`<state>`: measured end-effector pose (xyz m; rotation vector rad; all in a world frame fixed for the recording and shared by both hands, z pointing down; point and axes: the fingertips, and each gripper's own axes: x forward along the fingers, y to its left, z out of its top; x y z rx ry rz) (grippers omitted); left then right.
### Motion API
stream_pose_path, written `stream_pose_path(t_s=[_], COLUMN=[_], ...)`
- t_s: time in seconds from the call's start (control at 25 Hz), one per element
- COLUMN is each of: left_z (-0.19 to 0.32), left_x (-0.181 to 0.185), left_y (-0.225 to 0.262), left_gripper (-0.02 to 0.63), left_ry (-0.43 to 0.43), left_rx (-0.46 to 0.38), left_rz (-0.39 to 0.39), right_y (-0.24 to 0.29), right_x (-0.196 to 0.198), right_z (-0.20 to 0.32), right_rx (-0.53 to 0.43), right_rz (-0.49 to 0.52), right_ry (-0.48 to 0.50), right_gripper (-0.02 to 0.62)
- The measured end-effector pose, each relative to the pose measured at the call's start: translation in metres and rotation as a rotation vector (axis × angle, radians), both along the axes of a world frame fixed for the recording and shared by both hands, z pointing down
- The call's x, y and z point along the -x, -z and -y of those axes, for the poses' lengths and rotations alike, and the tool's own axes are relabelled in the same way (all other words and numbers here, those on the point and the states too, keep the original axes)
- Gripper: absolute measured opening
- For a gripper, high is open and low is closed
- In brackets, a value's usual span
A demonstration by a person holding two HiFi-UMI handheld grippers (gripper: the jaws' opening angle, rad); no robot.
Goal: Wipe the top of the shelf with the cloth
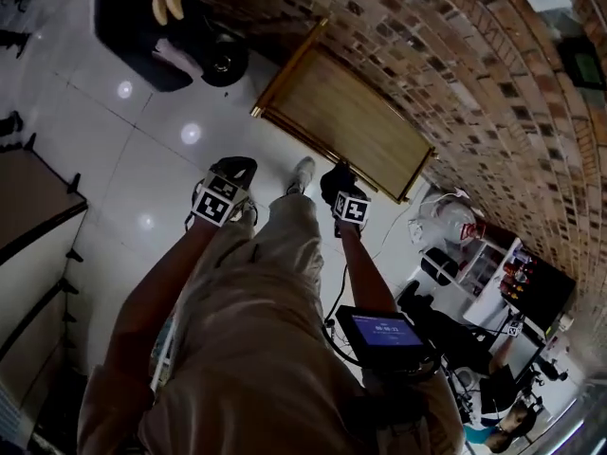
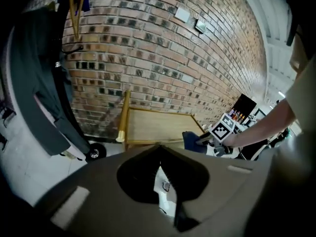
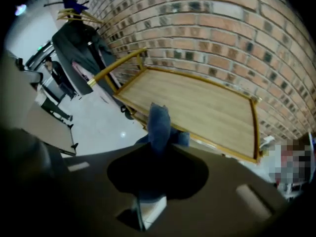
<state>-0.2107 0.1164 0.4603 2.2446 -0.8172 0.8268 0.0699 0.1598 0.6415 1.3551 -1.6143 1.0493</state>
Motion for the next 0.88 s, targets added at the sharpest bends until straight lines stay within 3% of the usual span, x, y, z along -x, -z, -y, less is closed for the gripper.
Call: stream_pose_path(t_s=[0.2,0.32,0.48,0.76,0.88], left_z=[-0.022,-0.042,-0.039,-0.024,-0.027], left_x=[0.044,0.074,0.08,0.067,0.058], left_y=[-0.028,-0.045,-0.068,-0.096,-0.097], left_gripper=[-0.021,-0.021,-0.021,-0.021,-0.02], left_ry=[0.096,0.122,0.138,0.067,0.026], left_rx=[0.028,0.055,0.126,0.155,0.156], left_rz=[0.009,0.015,0.032,0.065,0.061], right_y=[-0.032,-0.066,-0.114,-0.192,-0.207], right_x=[0.086,0.151,0.201,0.243,0.255], right_z=[0.024,0.029,0.078,0.128,0.152], right_rx=[-0.012,-0.009,-0.053,-0.053,-0.095], right_rz=[-0.026,-0.006,0.013,-0.016,-0.064], right_ry=[0.245,0.318,0.338,0.155,0.164], right_gripper=[0.075,0.075,0.075,0.075,0.075])
